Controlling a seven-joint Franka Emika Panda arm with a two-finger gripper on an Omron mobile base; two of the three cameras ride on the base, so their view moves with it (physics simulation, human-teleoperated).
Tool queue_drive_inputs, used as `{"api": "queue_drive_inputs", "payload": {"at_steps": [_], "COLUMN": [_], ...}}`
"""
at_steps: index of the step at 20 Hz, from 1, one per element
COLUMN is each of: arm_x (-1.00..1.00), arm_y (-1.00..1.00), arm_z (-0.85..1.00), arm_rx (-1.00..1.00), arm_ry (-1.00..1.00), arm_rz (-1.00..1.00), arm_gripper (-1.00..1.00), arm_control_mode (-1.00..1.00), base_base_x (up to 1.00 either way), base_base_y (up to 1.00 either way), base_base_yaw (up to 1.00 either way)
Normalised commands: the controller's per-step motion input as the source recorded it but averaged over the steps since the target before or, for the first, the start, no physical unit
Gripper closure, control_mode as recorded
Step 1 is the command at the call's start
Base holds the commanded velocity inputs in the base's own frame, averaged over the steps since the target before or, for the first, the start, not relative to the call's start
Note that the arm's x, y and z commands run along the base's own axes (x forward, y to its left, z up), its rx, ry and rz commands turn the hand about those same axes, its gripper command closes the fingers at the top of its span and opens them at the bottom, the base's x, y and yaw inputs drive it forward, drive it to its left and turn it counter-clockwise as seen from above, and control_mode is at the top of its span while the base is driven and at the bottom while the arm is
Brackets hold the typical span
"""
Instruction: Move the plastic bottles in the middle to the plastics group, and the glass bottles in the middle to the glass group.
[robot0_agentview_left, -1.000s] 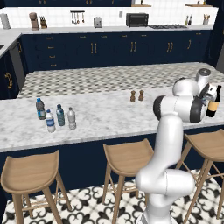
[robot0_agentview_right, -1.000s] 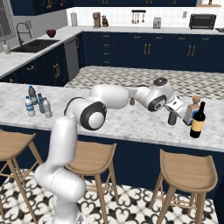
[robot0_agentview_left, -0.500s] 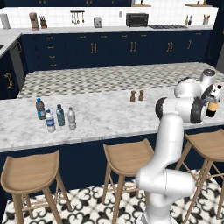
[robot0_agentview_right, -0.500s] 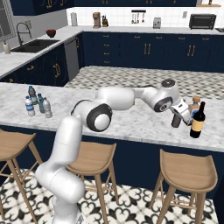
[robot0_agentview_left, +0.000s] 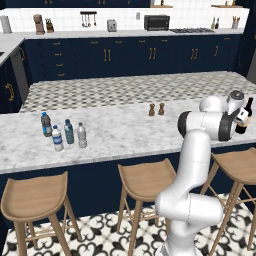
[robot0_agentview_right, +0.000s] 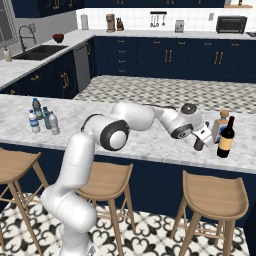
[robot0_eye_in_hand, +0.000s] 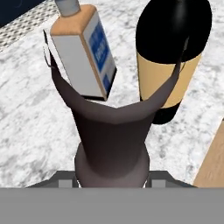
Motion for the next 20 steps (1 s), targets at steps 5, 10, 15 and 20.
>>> {"api": "queue_drive_inputs", "payload": {"at_steps": [5,10,15,20], "arm_x": [0.00,0.11,0.17,0.07], "arm_y": [-0.01,0.00,0.00,0.00], "arm_z": [0.03,0.04,-0.08,-0.12], "arm_rx": [-0.08,-0.03,0.00,0.00], "arm_ry": [0.00,0.10,0.08,0.08], "arm_rz": [-0.04,-0.02,0.00,0.00], "arm_gripper": [1.00,1.00,1.00,1.00], "arm_control_mode": [-1.00,-1.00,-1.00,-1.00], "base_base_x": [0.00,0.00,0.00,0.00], "base_base_y": [0.00,0.00,0.00,0.00], "base_base_yaw": [0.00,0.00,0.00,0.00]}}
